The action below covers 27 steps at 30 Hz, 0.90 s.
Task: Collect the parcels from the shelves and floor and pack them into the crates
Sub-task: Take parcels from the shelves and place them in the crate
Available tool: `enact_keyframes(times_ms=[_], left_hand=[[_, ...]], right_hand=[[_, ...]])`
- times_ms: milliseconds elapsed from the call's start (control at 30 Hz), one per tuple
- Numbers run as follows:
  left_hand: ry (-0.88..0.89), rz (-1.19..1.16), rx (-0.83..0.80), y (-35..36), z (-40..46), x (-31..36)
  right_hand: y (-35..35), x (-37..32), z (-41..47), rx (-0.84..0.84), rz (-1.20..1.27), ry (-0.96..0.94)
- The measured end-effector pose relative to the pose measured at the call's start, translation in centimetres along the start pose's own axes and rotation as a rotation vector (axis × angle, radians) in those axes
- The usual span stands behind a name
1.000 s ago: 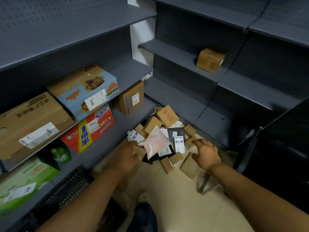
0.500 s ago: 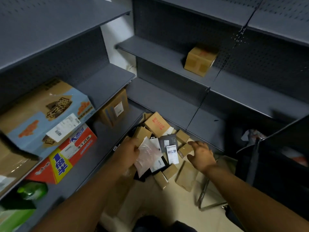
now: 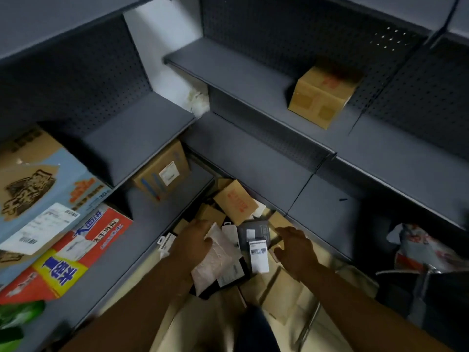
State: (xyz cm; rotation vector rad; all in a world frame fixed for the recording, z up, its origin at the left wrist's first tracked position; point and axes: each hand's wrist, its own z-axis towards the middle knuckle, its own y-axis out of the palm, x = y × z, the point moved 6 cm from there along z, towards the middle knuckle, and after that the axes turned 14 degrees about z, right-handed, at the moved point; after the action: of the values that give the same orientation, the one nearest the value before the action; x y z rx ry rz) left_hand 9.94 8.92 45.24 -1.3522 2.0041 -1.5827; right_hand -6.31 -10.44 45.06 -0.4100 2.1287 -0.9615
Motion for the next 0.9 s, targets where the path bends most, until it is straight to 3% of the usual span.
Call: enact_keyframes(times_ms=[400,633,900], left_hand=[[-0.086,0.049,-0.051,8.4,17.5,-4.1],[-0.072,0.060,-0.106,18.5,30.1,-9.1],[-0.002,0.090,-0.122,27.8,40.9,-12.5]], right_hand=[[9.5,4.8,17.9,-0.167,-0.017,0.056],[20.2,9.4,29.7,-0.121,0.209,0.167],[29.8,16.1,38.7,-0.022,0.668,0.331]])
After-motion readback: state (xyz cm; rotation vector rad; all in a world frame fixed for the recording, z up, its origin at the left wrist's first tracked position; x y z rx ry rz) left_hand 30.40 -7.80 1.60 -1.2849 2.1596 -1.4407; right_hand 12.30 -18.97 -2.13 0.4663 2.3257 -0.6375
